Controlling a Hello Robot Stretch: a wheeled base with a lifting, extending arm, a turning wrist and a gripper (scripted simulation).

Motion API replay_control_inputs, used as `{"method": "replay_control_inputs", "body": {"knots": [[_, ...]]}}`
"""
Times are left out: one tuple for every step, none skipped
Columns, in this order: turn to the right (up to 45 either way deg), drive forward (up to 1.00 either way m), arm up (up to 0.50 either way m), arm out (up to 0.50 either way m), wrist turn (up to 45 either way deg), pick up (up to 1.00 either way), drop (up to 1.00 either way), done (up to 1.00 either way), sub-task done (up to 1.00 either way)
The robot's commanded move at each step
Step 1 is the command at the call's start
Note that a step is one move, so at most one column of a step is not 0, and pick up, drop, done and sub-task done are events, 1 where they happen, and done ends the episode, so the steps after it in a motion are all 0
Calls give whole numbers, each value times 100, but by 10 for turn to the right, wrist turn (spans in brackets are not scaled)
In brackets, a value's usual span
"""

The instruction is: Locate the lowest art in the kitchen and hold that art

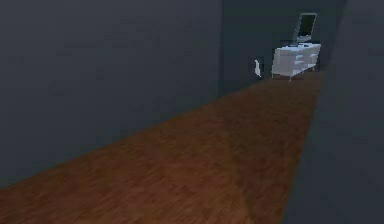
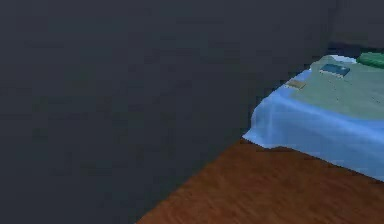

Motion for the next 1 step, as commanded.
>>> {"method": "replay_control_inputs", "body": {"knots": [[-150,0,0,0,0,0,0,0,0]]}}
